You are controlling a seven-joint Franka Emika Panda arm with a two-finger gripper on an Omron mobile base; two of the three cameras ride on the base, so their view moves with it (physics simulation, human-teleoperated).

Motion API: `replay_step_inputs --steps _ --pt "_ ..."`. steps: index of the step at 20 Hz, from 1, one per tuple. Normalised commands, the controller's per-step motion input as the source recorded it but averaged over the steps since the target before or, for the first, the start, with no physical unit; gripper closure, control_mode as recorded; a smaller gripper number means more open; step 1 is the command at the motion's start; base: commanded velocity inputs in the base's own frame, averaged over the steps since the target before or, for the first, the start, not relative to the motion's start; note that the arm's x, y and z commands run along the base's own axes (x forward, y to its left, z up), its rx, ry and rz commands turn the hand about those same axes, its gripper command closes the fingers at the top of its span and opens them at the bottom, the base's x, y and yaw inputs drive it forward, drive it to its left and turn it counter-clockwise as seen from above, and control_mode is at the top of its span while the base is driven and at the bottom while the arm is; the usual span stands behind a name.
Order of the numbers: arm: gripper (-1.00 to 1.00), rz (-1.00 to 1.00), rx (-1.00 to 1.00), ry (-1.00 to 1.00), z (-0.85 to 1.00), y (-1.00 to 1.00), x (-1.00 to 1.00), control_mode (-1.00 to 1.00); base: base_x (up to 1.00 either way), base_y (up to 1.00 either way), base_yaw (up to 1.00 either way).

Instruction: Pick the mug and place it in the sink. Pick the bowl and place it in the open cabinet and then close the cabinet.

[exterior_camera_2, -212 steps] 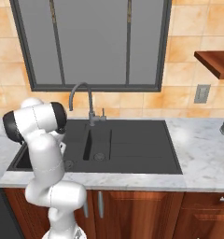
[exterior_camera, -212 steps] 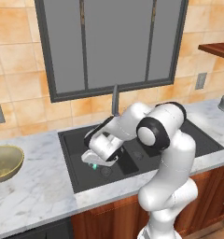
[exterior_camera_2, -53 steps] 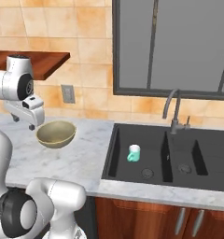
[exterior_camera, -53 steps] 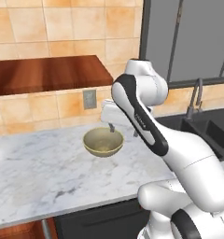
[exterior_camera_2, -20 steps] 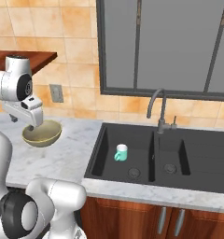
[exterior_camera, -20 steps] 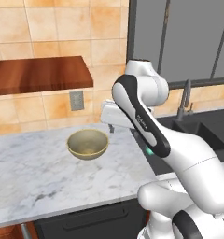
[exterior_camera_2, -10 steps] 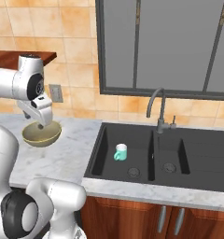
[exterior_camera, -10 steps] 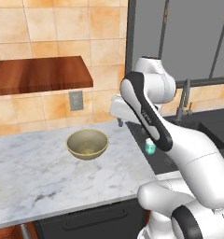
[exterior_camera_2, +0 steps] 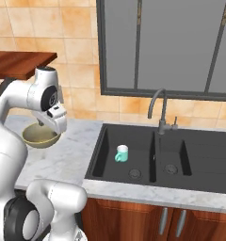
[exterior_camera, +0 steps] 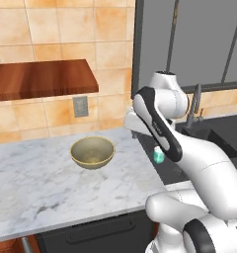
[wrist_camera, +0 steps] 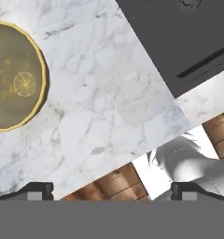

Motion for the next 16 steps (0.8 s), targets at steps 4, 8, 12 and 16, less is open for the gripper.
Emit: replay_step_inputs --steps 4,8,12,16 --pt "-1.0 0.09 0.0 -0.17 -0.34 -0.01 0.43 -1.0 0.0 0.0 0.0" --pt "-1.0 0.11 0.0 -0.05 -0.23 0.0 0.65 -1.0 0.0 0.0 0.0" --pt "-1.0 0.16 0.02 0.01 -0.24 0.0 0.87 -1.0 0.0 0.0 0.0" --pt "-1.0 0.16 0.06 0.11 -0.17 0.0 0.88 -1.0 0.0 0.0 0.0"
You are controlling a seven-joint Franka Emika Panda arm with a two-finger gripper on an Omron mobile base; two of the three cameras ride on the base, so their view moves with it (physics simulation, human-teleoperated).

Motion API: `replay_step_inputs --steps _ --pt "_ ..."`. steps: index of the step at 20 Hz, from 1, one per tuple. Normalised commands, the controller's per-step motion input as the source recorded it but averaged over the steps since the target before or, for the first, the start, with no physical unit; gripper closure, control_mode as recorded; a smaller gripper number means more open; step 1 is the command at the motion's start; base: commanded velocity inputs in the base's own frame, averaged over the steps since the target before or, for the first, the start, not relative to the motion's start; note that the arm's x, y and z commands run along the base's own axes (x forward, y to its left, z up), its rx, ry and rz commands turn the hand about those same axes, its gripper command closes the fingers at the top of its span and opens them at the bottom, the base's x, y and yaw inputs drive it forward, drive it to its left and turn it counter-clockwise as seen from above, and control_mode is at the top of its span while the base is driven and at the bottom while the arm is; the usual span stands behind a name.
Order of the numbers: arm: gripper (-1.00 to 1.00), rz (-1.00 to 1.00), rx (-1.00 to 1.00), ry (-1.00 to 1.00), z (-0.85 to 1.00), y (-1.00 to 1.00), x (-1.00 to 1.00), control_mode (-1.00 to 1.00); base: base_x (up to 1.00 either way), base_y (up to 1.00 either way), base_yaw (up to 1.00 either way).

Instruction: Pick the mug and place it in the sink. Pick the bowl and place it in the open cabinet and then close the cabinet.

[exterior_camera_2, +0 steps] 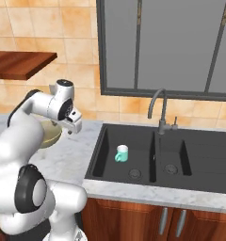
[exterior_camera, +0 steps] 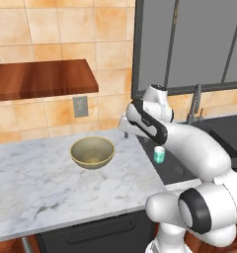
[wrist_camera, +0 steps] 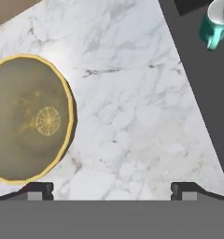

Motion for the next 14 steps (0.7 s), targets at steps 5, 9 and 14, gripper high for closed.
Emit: replay_step_inputs --steps 5,9,14 --pt "-1.0 0.16 0.11 0.18 -0.23 0.06 0.73 -1.0 0.0 0.0 0.0" --pt "-1.0 0.16 0.11 0.2 -0.23 0.09 0.51 -1.0 0.0 0.0 0.0" --pt "-1.0 0.12 0.01 0.05 -0.27 0.29 0.26 -1.0 0.0 0.0 0.0"
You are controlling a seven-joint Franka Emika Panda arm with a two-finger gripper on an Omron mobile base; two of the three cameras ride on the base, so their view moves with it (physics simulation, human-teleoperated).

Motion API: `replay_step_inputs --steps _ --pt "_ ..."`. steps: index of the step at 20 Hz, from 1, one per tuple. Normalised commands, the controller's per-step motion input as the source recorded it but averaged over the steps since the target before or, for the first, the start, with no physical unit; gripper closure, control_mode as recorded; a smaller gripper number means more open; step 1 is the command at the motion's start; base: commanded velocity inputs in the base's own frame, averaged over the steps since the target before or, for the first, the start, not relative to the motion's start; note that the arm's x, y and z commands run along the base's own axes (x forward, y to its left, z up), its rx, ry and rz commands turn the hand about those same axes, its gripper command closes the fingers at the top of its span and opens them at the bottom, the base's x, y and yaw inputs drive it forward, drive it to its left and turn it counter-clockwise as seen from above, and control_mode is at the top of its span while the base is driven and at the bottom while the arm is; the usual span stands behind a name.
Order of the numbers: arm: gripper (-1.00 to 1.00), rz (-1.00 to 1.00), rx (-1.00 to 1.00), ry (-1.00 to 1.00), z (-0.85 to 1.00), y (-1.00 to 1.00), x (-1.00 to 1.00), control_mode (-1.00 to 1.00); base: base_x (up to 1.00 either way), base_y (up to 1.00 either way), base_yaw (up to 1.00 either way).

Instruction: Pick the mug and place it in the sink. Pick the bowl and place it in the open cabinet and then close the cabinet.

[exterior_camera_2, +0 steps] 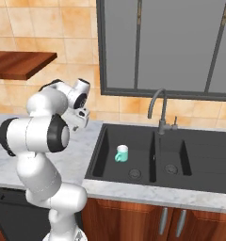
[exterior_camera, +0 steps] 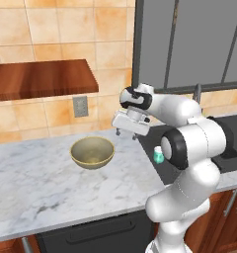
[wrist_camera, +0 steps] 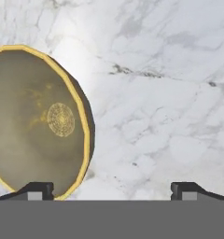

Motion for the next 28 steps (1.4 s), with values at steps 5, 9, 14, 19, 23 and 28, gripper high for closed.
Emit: replay_step_inputs --steps 5,9,14,19,23,28 --pt "-1.0 0.08 0.0 0.0 -0.28 0.39 0.13 -1.0 0.0 0.0 0.0" --pt "-1.0 0.04 0.0 -0.13 -0.33 0.23 0.0 -1.0 0.0 0.0 0.0" --pt "-1.0 0.0 0.0 -0.18 -0.24 0.0 0.0 -1.0 0.0 0.0 0.0" --pt "-1.0 0.0 0.0 -0.17 -0.25 0.03 0.0 -1.0 0.0 0.0 0.0" --pt "-1.0 0.0 0.0 -0.17 -0.12 0.05 0.0 -1.0 0.0 0.0 0.0" --pt "-1.0 0.0 0.04 -0.02 -0.01 0.13 0.12 -1.0 0.0 0.0 0.0"
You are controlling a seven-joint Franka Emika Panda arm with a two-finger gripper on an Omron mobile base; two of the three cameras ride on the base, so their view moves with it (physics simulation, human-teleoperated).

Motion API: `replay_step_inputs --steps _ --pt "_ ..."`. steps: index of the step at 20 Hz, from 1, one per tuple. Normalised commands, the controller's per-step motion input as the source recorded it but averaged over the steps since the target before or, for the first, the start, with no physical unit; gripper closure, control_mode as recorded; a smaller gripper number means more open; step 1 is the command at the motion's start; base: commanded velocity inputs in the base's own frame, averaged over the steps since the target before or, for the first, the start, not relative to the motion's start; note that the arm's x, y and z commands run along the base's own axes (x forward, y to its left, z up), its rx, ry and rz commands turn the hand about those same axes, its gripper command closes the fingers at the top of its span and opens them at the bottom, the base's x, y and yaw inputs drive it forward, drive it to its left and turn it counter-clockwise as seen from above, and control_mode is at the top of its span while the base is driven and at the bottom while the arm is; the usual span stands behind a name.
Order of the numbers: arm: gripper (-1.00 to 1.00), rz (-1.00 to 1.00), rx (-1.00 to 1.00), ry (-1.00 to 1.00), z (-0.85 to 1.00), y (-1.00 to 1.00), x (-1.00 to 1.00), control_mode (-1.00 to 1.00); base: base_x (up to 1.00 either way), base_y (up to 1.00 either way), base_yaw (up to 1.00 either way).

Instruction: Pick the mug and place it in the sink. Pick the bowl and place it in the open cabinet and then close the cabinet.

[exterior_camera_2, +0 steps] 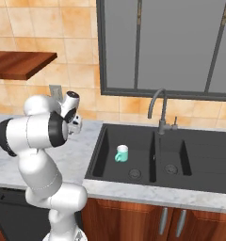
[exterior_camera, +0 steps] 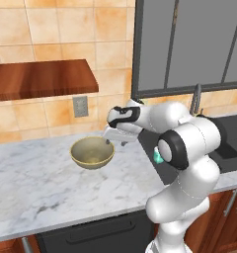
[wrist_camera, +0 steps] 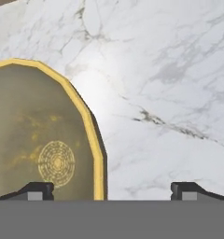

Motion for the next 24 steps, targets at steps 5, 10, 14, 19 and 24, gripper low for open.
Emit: replay_step_inputs --steps 5,10,14,19,24 --pt "-1.0 0.0 0.12 0.03 -0.16 0.19 0.17 -1.0 0.0 0.0 0.0" --pt "-1.0 0.0 0.12 0.02 -0.22 0.22 0.1 -1.0 0.0 0.0 0.0" --pt "1.0 0.0 0.12 0.0 -0.37 0.29 0.03 -1.0 0.0 0.0 0.0" --pt "1.0 0.0 0.08 0.0 -0.37 0.27 0.0 -1.0 0.0 0.0 0.0" --pt "1.0 0.0 0.0 -0.07 -0.03 0.05 -0.15 -1.0 0.0 0.0 0.0"
